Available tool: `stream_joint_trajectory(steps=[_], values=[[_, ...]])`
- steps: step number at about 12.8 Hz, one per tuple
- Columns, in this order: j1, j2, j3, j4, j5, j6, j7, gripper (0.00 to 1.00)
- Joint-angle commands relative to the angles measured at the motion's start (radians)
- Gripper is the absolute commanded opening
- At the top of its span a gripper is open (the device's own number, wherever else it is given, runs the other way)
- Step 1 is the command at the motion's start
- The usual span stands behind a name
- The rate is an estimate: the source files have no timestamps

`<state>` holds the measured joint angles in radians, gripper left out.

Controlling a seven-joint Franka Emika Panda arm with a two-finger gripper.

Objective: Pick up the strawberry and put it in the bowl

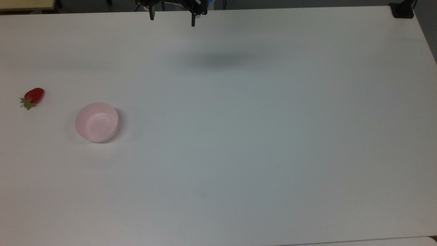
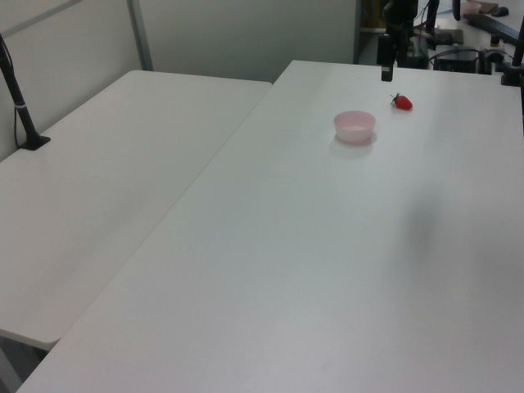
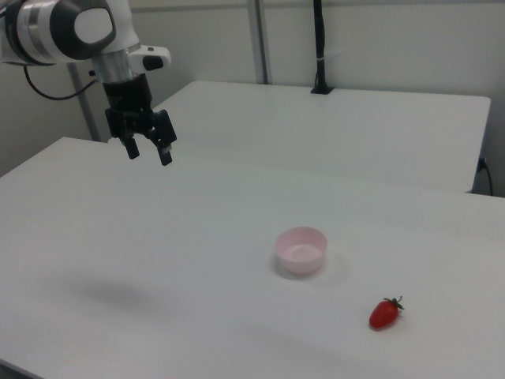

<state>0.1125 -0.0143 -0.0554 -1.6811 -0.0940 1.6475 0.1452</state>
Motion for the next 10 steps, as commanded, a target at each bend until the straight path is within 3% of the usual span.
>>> stream_joint_trajectory(steps=[1,10], values=[[0.013,-0.015,-0.024,-0.022,0.019,-0.009,-0.009,1.0],[0.01,0.008,-0.035,-0.012,0.019,-0.003,-0.048,1.0]])
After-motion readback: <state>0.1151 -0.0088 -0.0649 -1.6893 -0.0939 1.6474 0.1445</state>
